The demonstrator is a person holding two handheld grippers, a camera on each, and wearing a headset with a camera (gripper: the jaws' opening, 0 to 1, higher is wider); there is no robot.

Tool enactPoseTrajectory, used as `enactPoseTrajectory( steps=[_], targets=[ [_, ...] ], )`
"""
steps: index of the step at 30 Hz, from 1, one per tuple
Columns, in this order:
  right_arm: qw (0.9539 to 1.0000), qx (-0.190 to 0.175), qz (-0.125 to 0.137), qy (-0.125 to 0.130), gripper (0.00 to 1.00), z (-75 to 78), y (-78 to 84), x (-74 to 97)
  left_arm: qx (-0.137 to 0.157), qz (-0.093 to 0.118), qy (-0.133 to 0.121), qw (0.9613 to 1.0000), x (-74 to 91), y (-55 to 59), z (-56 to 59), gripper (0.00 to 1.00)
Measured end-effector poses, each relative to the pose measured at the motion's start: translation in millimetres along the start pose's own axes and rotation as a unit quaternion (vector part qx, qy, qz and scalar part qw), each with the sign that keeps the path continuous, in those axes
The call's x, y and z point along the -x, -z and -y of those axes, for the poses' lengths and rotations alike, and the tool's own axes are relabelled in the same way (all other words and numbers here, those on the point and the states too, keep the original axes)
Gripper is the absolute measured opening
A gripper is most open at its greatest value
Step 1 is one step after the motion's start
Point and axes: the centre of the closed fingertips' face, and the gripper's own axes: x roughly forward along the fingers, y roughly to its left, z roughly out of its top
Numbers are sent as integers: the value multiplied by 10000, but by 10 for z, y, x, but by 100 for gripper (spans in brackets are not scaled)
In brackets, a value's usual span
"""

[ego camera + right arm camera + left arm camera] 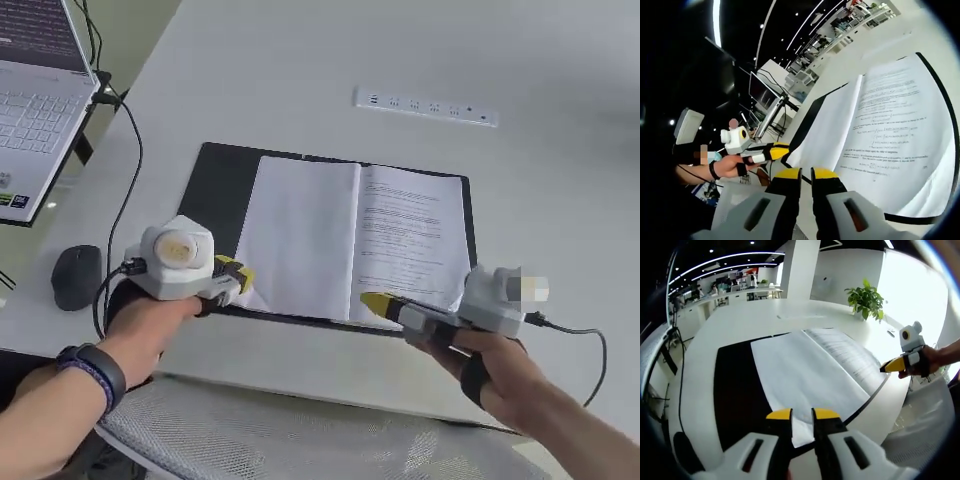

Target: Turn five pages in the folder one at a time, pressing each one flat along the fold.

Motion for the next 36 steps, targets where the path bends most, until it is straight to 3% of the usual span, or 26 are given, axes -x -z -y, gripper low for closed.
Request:
enactPoseTrajectory(
  steps=[12, 15, 24, 31, 36],
  targets=[
    [9955, 686, 330, 572, 22, 123, -349, 547, -157, 325, 11, 9993, 244, -232, 94, 24],
    [9924, 895, 366, 766, 25, 178, -428, 700, -160, 367, 15, 9992, 294, -261, 100, 26],
    [9838, 1232, 564, 1177, 36, 94, -624, 1042, -245, 422, 79, 9988, 452, -346, 137, 36],
    [9749, 1658, 364, 1442, 45, 84, -590, 1255, -407, 560, 70, 9976, 630, -407, 172, 42],
    [9701, 1786, 261, 1623, 50, 130, -523, 1378, -333, 655, -8, 9973, 742, -424, 141, 47]
  ],
)
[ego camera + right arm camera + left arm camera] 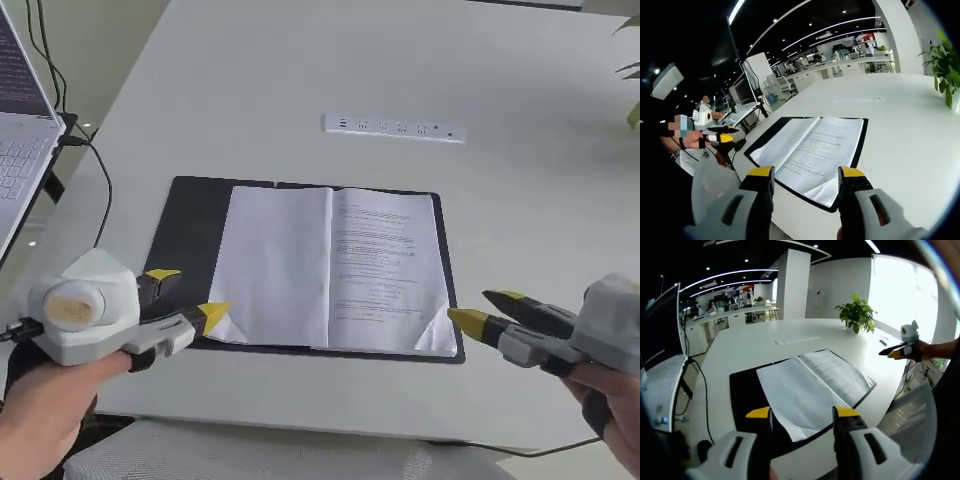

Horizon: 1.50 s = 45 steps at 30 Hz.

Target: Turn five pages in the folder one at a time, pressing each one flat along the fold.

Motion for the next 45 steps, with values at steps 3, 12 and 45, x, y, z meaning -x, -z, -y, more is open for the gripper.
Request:
enactPoseTrajectory(
  steps=[3, 12, 45],
  targets=[
    [9999, 20, -14, 119, 53, 38, 45, 75, 28, 64, -78, 9999, 72, -12, -17, 49],
    [9992, 171, -117, 356, 64, 122, 207, 245, 105, 67, -203, 9997, 164, 27, -8, 57],
    [9989, 36, -8, 465, 67, 262, 329, 365, -816, -199, 1251, 9886, -870, -411, 1191, 54]
  ],
)
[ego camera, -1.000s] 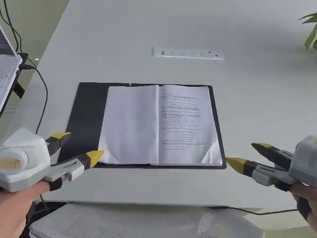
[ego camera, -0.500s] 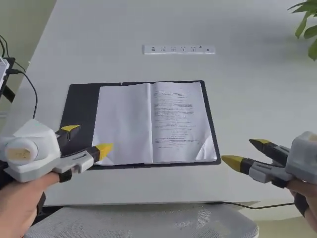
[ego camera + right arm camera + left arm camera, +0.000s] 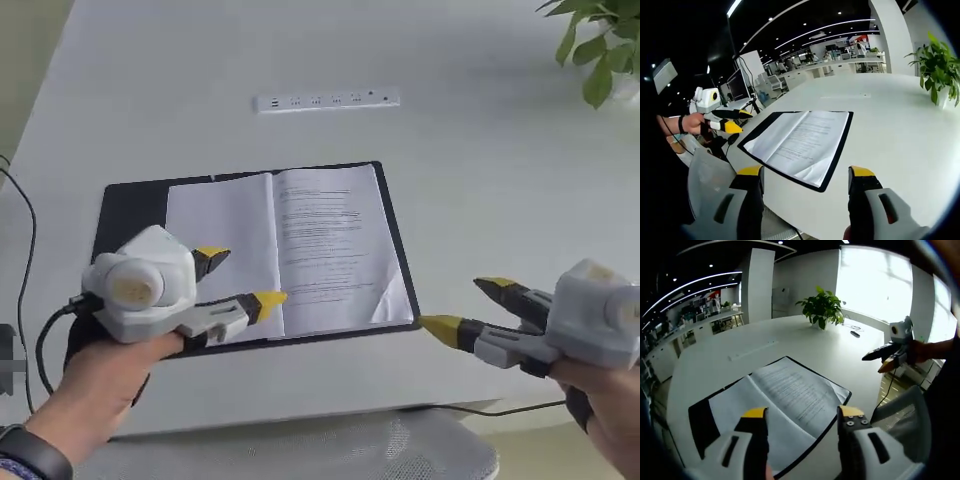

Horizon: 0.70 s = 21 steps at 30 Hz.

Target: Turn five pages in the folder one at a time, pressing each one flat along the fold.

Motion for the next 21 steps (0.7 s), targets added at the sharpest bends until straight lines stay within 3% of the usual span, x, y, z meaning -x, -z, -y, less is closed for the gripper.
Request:
enactPoseTrajectory(
  steps=[9, 13, 21],
  targets=[
    [9999, -126, 42, 52, 66, 44, 26, 39, -76, -41, 296, 9995, -250, -62, 196, 52],
    [9999, -119, 24, 42, 66, 44, 35, 46, -61, -65, 331, 9994, -332, -64, 203, 51],
    [9999, -154, -20, -29, 65, 48, 64, 23, -168, -198, 644, 9976, -742, -5, 500, 50]
  ],
)
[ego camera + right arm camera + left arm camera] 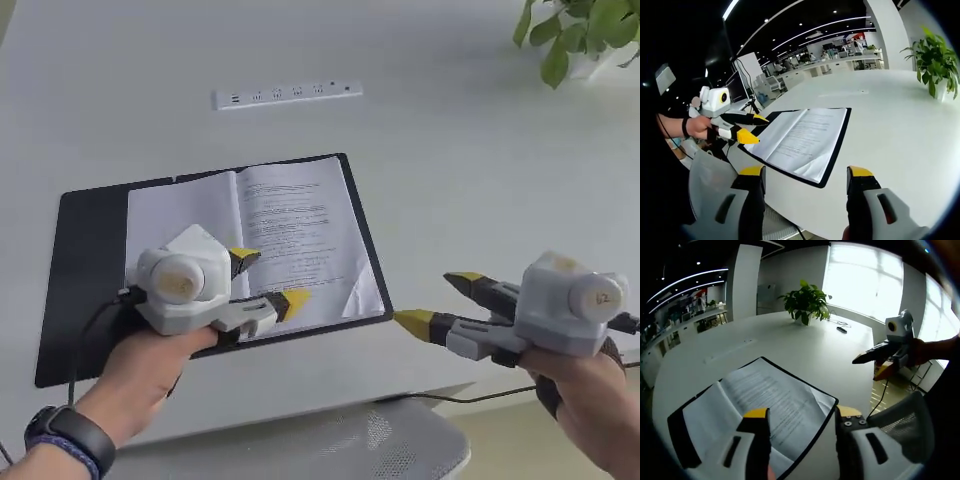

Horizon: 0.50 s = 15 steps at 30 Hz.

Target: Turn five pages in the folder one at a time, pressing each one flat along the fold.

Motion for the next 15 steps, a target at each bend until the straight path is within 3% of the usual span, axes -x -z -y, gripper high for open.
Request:
enactPoseTrajectory(
  steps=[4, 8, 15],
  targets=[
    [9999, -75, 41, -119, 64, -29, 8, -20, -4, -14, 73, 10000, -219, -4, 81, 46],
    [9999, -40, -42, -150, 64, -38, 40, -26, -6, -137, 120, 9998, -447, 72, 148, 44],
    [9999, -97, -7, -134, 64, 17, 18, 5, 16, -298, 123, 9995, -690, 162, 215, 42]
  ],
)
